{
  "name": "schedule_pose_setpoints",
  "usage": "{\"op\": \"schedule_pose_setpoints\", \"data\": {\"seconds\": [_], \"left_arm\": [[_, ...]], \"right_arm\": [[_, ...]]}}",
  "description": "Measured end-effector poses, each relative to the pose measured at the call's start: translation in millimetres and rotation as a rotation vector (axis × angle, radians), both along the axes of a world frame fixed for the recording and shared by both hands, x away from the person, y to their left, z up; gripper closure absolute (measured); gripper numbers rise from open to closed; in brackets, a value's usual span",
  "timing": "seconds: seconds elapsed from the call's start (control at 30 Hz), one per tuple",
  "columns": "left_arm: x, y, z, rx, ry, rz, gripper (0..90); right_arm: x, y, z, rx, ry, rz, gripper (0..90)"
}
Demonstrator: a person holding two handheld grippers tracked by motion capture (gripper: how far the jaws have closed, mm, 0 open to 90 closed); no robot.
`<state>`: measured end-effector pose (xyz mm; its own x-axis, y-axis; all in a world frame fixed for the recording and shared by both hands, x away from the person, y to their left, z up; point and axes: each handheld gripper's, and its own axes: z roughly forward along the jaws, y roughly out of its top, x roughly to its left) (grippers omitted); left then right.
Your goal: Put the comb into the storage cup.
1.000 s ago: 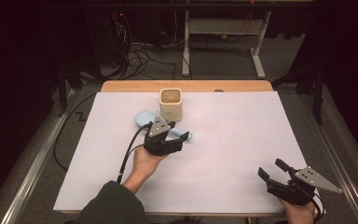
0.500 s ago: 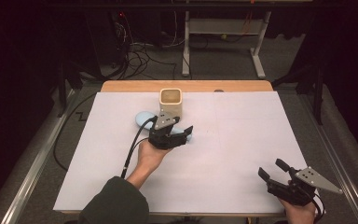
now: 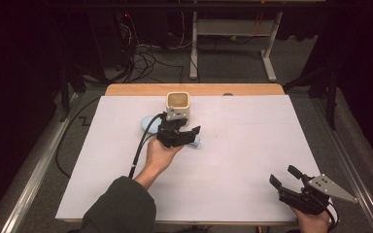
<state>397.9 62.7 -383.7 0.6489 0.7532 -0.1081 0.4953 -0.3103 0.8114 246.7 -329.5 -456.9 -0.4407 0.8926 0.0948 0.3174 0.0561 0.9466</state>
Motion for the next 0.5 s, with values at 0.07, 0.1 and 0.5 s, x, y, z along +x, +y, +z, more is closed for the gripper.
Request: {"op": "schedule_pose_setpoints", "data": {"seconds": [0.07, 0.1, 0.5], "left_arm": [[0.8, -0.5, 2.6, 0.007, -0.006, 0.004, 42.2], [1.1, -1.1, 4.0, 0.005, -0.008, 0.006, 42.6], [25.8, -26.6, 20.6, 0.184, 0.116, -0.076, 45.2]], "right_arm": [[0.0, 0.0, 0.1, 0.001, -0.001, 0.000, 22.8], [0.2, 0.0, 0.0, 0.000, -0.001, 0.001, 22.9], [-0.4, 0.0, 0.4, 0.001, -0.007, 0.006, 23.6]]}}
